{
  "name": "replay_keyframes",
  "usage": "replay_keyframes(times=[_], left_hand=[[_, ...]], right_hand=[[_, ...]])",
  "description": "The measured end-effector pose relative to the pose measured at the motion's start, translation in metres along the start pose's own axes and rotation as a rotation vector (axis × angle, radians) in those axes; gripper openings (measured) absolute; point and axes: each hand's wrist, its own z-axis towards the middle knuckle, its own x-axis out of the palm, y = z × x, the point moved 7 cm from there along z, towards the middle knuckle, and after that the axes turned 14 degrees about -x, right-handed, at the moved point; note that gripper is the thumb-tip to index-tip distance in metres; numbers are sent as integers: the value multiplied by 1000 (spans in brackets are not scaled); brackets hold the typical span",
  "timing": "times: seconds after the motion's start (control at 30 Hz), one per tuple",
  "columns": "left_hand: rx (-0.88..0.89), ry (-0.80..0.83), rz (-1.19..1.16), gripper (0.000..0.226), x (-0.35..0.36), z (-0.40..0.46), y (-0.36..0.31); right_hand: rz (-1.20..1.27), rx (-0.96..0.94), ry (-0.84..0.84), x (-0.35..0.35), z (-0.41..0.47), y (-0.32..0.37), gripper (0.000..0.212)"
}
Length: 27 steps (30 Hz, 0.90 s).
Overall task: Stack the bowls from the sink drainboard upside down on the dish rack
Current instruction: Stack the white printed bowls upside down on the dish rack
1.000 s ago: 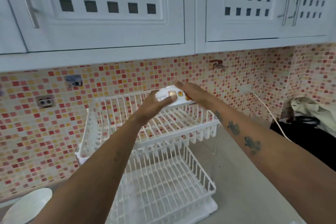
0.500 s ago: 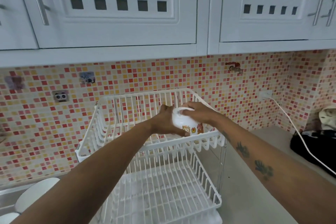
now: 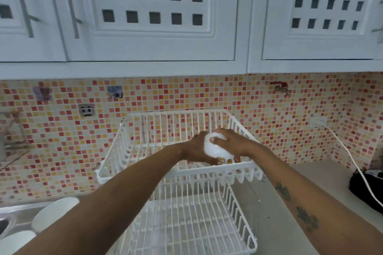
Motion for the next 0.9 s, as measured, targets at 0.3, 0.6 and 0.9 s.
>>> replay_keyframes(times=[0.3,0.6,0.9], left_hand=[[-56,29,-344,108,-76,-76,13],[-38,-486,-970,15,-196,-172,184],[-511,-570,-956,15,-157,-237,389]], right_hand=[[44,-17,-367,-33,0,55,57],[599,-300,-421,38,40,242,23],[783,-83,37,260,92,330,28]])
